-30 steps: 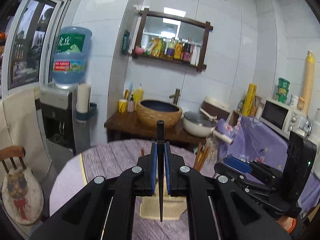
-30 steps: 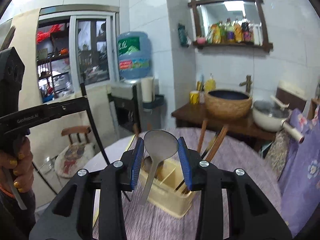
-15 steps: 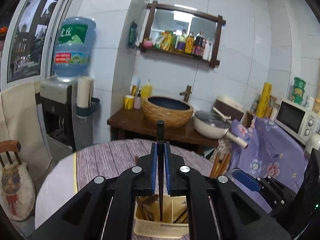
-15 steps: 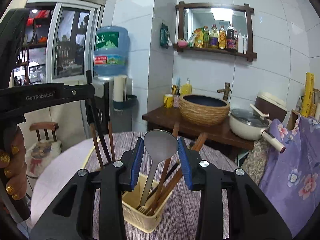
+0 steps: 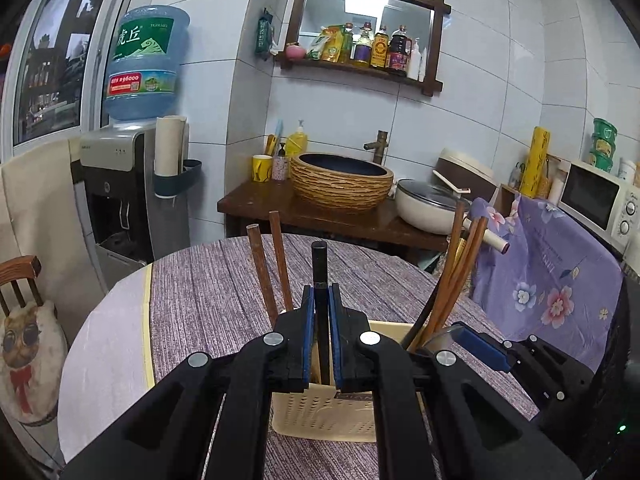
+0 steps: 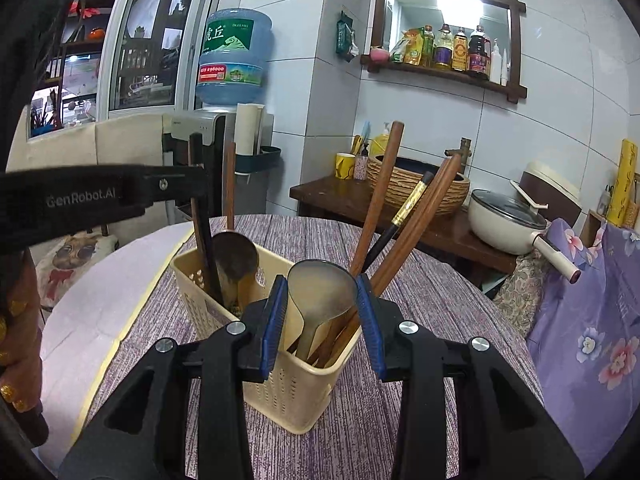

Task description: Organize utensils

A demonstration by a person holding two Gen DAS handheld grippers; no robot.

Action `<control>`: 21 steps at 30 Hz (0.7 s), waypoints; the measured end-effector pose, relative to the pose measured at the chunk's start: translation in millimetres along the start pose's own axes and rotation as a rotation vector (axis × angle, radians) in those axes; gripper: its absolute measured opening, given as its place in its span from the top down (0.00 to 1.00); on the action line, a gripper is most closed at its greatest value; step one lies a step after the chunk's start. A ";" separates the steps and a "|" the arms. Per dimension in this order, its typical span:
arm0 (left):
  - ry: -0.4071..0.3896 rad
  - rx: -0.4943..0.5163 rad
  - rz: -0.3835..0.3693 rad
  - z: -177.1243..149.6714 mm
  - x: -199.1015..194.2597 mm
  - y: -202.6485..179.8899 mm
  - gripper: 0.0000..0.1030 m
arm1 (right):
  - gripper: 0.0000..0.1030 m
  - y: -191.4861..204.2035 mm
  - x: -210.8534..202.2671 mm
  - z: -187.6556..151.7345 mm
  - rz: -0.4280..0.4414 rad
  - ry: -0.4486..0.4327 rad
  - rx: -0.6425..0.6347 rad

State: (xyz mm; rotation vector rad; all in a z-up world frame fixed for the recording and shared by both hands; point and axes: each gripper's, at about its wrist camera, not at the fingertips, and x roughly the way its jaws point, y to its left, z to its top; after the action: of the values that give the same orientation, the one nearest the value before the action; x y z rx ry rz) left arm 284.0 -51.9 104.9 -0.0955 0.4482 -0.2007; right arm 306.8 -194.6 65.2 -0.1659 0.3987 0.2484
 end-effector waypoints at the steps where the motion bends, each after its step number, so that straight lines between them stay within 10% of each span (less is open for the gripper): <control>1: -0.001 0.003 0.000 0.1 -0.4 0.4 0.92 | 0.65 -0.7 0.6 -1.4 0.002 0.002 0.008; 5: -0.029 0.012 0.012 -0.4 -9.4 2.1 0.86 | 0.55 -1.9 -3.3 -5.1 0.010 -0.013 0.020; 13: -0.196 0.044 0.106 -17.3 -73.3 11.4 0.15 | 0.24 -7.9 -45.0 -12.0 -0.024 -0.110 0.028; 21: -0.232 0.058 0.126 -67.6 -127.7 23.2 0.05 | 0.06 -11.2 -102.6 -39.4 0.046 -0.139 0.120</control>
State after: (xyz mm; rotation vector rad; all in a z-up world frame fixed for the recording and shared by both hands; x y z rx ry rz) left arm 145.7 -5.3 94.8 -0.0328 0.2158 -0.0769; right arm 204.0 -234.7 71.9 -0.0208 0.2783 0.2792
